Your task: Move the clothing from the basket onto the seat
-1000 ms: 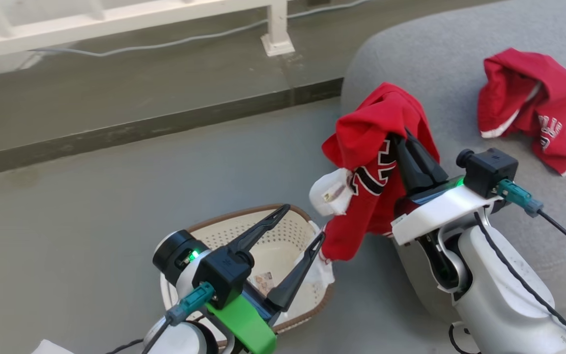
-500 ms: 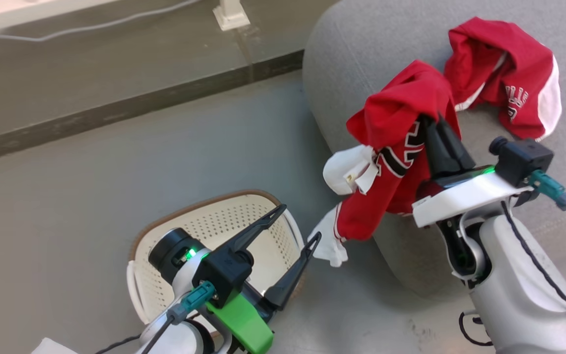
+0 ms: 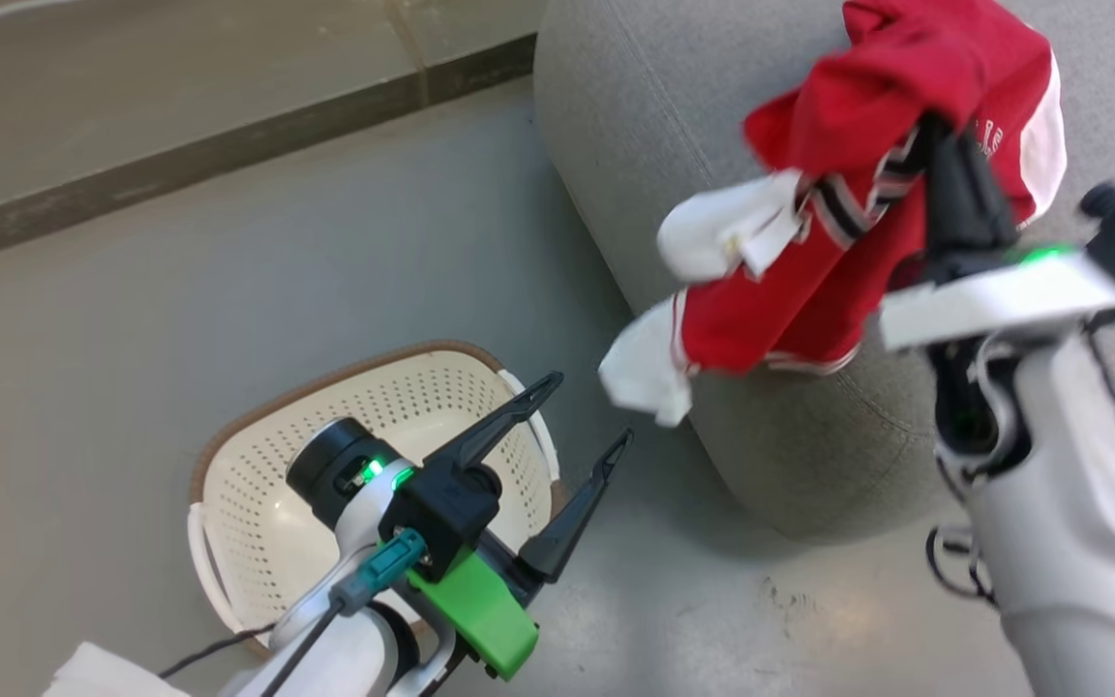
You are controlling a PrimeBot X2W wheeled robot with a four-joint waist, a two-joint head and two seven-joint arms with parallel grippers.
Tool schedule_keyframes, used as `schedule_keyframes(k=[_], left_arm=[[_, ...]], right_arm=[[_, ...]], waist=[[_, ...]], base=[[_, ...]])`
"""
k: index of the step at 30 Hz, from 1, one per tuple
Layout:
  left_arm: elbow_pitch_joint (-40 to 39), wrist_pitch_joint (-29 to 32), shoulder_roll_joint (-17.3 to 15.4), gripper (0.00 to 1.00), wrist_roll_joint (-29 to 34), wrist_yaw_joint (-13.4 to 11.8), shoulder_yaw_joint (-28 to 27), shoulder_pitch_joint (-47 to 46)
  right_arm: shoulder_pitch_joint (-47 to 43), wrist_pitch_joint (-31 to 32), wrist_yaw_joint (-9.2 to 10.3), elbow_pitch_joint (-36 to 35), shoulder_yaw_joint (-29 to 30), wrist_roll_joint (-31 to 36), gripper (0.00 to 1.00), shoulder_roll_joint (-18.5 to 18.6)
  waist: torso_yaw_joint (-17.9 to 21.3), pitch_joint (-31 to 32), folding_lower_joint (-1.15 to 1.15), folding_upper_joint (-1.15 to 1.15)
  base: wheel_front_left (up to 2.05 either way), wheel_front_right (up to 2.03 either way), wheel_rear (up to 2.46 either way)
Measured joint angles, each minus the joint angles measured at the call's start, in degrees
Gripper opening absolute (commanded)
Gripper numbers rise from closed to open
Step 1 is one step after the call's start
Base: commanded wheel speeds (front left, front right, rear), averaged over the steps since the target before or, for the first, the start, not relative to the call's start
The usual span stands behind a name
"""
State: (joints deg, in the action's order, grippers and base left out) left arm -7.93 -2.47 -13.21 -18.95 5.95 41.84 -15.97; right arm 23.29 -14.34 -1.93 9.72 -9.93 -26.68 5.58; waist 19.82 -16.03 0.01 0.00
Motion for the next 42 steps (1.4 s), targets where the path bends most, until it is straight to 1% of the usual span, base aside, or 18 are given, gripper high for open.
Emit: schedule_keyframes(k=[5, 10, 14, 17, 23, 26, 31, 33, 34, 36, 42], left_arm=[[0.0, 0.5, -0.2, 1.00, 0.1, 0.0, 0.5, -1.2], [0.0, 1.0, 0.0, 1.00, 0.1, 0.1, 1.4, -2.9], [0.0, 1.0, 0.1, 1.00, 0.1, 0.4, 2.4, -4.0], [0.2, 1.0, 0.2, 1.00, 0.1, 0.4, 2.9, -4.2], [0.6, 1.0, 0.8, 1.00, 0.2, 0.6, 4.6, -5.3], [0.7, 1.0, 1.5, 1.00, 0.2, 0.6, 5.3, -5.5], [0.7, 1.0, 1.5, 1.00, 0.2, 0.6, 6.3, -5.9], [0.7, 1.0, 1.5, 1.00, 0.3, 0.6, 6.3, -6.3], [0.6, 1.0, 1.4, 1.00, 0.7, 0.7, 6.2, -6.6], [0.5, 1.0, 1.4, 1.00, 1.7, 0.9, 6.2, -7.0], [0.4, 1.0, 1.1, 1.00, 2.1, 0.9, 5.9, -8.3]], right_arm=[[5.1, 0.0, -0.52, 0.2, 2.5, -0.6, 0.00, 0.7], [11.1, -0.1, -0.49, 1.5, 6.0, 0.1, 0.00, 4.3], [16.8, -0.1, -0.48, 3.0, 7.9, 0.1, 0.00, 6.3], [21.1, -0.1, -0.40, 4.7, 9.1, 1.6, 0.00, 8.4], [28.5, -0.3, 1.04, 8.7, 12.2, 2.1, 0.00, 12.8], [31.0, -0.3, 1.63, 10.9, 14.0, 2.3, 0.00, 15.1], [34.8, -0.3, 3.04, 14.4, 17.3, 2.2, 0.00, 18.5], [35.9, -0.3, 3.18, 16.1, 18.8, 1.3, 0.00, 19.1], [36.2, -0.2, 3.56, 17.0, 19.0, 1.0, 0.00, 19.5], [36.2, -0.2, 3.63, 18.8, 19.1, 1.1, 0.00, 20.0], [35.8, -0.2, 3.61, 24.2, 18.5, 1.1, 0.00, 18.9]], waist=[[0.9, -1.8, 0.00, 0.00], [0.9, -3.6, 0.00, 0.00], [0.2, -4.8, 0.00, 0.00], [-0.5, -5.4, 0.00, 0.00], [-2.3, -6.5, 0.00, 0.00], [-3.4, -7.0, 0.00, 0.00], [-5.1, -8.2, 0.00, 0.00], [-5.7, -8.9, 0.00, 0.00], [-5.9, -9.3, 0.00, 0.00], [-6.3, -10.1, 0.00, 0.00], [-7.4, -12.5, 0.00, 0.00]], base=[[0.00, 0.00, 0.00], [0.00, 0.00, 0.00], [0.00, 0.00, 0.00], [0.00, 0.00, 0.00], [0.00, 0.00, 0.00], [0.00, 0.00, 0.00], [0.00, 0.00, 0.00], [0.00, 0.00, 0.00], [0.00, 0.00, 0.00], [0.00, 0.00, 0.00], [0.00, 0.00, 0.00]])
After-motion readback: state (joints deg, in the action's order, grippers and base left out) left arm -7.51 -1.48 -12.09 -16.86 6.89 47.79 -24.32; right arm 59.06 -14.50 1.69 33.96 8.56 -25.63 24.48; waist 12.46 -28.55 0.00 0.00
